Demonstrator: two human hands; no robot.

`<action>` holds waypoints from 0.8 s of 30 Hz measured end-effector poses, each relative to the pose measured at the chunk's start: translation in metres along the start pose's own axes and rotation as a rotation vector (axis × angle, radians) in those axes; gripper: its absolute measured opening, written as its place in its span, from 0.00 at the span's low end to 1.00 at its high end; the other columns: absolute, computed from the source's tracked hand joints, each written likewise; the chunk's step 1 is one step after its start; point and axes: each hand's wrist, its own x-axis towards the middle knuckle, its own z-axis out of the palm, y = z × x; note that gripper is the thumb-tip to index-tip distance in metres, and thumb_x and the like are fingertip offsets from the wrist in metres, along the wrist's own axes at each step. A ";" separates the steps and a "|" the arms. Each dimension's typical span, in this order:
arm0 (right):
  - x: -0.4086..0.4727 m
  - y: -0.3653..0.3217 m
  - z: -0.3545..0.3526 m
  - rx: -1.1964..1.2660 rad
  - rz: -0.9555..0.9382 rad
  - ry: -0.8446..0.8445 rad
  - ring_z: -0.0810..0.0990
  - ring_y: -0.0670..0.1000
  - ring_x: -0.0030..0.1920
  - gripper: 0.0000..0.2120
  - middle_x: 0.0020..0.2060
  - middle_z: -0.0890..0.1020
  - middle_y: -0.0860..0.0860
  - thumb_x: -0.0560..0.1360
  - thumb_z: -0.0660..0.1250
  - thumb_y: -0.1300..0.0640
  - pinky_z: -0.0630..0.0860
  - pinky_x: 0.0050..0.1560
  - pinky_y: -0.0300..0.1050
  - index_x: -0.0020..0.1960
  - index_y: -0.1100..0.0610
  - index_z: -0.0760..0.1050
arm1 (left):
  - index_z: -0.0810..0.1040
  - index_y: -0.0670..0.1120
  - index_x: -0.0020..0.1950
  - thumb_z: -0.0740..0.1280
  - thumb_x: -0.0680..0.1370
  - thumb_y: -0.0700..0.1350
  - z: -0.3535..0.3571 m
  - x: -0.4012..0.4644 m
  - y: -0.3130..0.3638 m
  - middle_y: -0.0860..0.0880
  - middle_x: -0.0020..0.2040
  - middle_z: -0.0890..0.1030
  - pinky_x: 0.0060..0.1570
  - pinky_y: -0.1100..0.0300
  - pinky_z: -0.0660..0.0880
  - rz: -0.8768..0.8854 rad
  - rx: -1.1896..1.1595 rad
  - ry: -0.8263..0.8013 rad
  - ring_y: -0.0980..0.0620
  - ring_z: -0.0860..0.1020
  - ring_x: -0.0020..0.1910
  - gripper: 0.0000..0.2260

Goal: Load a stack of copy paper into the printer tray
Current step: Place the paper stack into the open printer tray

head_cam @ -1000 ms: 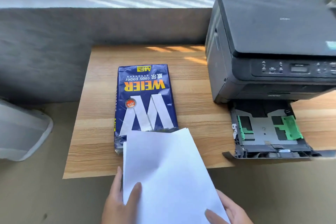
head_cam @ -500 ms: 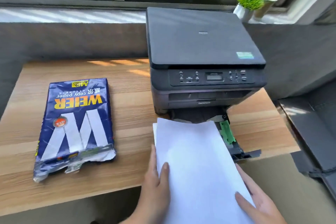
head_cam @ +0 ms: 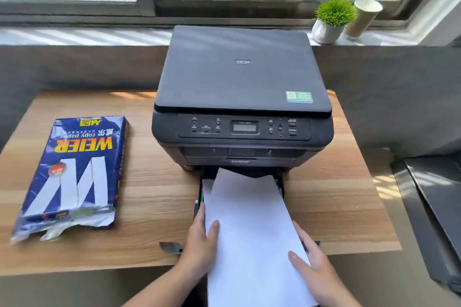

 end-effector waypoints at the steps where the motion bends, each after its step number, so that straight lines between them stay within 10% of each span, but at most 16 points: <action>1: 0.002 0.000 0.000 -0.006 0.008 -0.003 0.66 0.24 0.66 0.30 0.71 0.70 0.36 0.79 0.63 0.67 0.64 0.67 0.32 0.74 0.44 0.62 | 0.56 0.44 0.78 0.62 0.81 0.39 0.001 0.002 0.000 0.52 0.75 0.66 0.74 0.55 0.59 0.003 -0.002 0.005 0.55 0.64 0.74 0.27; 8: 0.018 -0.009 -0.001 -0.015 0.019 0.028 0.66 0.24 0.66 0.29 0.68 0.71 0.33 0.80 0.62 0.67 0.66 0.63 0.26 0.75 0.44 0.64 | 0.63 0.47 0.75 0.62 0.80 0.36 0.002 0.019 -0.004 0.59 0.67 0.73 0.67 0.68 0.66 -0.019 -0.055 0.030 0.58 0.71 0.69 0.24; 13: 0.029 -0.012 -0.002 -0.032 0.018 0.049 0.64 0.38 0.74 0.29 0.72 0.70 0.36 0.80 0.62 0.65 0.59 0.76 0.47 0.76 0.44 0.64 | 0.59 0.50 0.77 0.61 0.81 0.38 0.004 0.026 0.000 0.53 0.72 0.72 0.73 0.50 0.64 -0.038 -0.085 0.006 0.55 0.70 0.70 0.26; 24: 0.035 -0.013 -0.005 -0.016 0.048 0.117 0.67 0.21 0.62 0.29 0.67 0.72 0.33 0.79 0.62 0.68 0.63 0.68 0.37 0.72 0.41 0.66 | 0.61 0.55 0.74 0.63 0.80 0.36 0.008 0.035 -0.001 0.49 0.64 0.79 0.62 0.57 0.74 -0.109 -0.136 -0.043 0.51 0.78 0.63 0.26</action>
